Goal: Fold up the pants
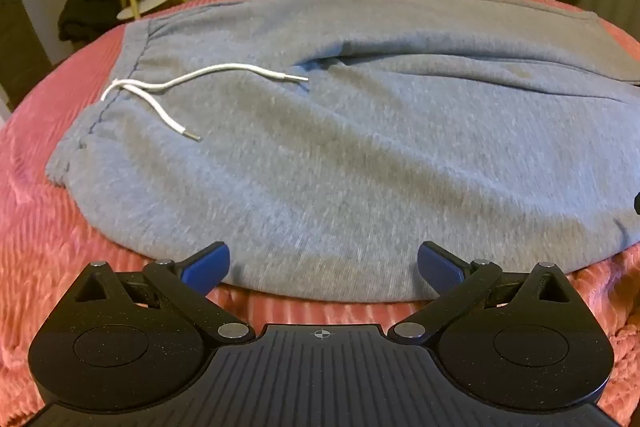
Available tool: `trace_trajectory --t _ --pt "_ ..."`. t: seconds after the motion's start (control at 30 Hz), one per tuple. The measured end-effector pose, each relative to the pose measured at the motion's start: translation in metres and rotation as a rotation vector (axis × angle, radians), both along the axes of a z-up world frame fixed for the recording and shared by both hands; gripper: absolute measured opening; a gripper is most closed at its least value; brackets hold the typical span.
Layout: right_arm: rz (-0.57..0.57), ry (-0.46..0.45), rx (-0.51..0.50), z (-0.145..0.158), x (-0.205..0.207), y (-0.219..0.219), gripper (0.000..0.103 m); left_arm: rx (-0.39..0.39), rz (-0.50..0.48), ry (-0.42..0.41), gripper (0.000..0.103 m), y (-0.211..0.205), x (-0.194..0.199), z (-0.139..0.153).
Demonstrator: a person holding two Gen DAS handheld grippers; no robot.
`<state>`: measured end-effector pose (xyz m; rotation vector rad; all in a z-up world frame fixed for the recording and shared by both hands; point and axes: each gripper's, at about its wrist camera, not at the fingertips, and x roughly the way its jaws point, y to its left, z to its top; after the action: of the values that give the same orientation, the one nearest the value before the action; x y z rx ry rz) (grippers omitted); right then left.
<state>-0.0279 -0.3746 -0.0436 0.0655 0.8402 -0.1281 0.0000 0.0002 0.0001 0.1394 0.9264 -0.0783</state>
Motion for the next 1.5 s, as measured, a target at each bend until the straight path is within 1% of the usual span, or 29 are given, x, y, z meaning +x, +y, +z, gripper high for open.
trace_trajectory --t 0.17,0.2,0.4,0.77,1.5 --pt "-0.001 -0.004 0.006 -0.0006 -0.0002 -0.0004 0.099 0.0 -0.003 -0.003 0.103 -0.0005 -0.0012 0.0006" --pt "-0.001 -0.004 0.007 -0.0008 0.0 -0.0004 0.099 0.001 -0.003 -0.002 0.103 0.0049 -0.0024 -0.0025" --pt "0.001 -0.003 0.004 -0.0016 0.0005 0.0017 0.099 0.003 -0.01 -0.004 0.103 0.0044 -0.0024 -0.006" --pt "-0.001 -0.001 0.002 -0.0008 0.0004 -0.0009 0.099 -0.01 0.006 0.01 0.103 0.0031 0.0 -0.0022" --pt "-0.01 -0.008 0.017 0.0 0.0003 -0.0024 0.099 -0.006 0.01 0.015 0.103 0.0031 0.001 -0.0042"
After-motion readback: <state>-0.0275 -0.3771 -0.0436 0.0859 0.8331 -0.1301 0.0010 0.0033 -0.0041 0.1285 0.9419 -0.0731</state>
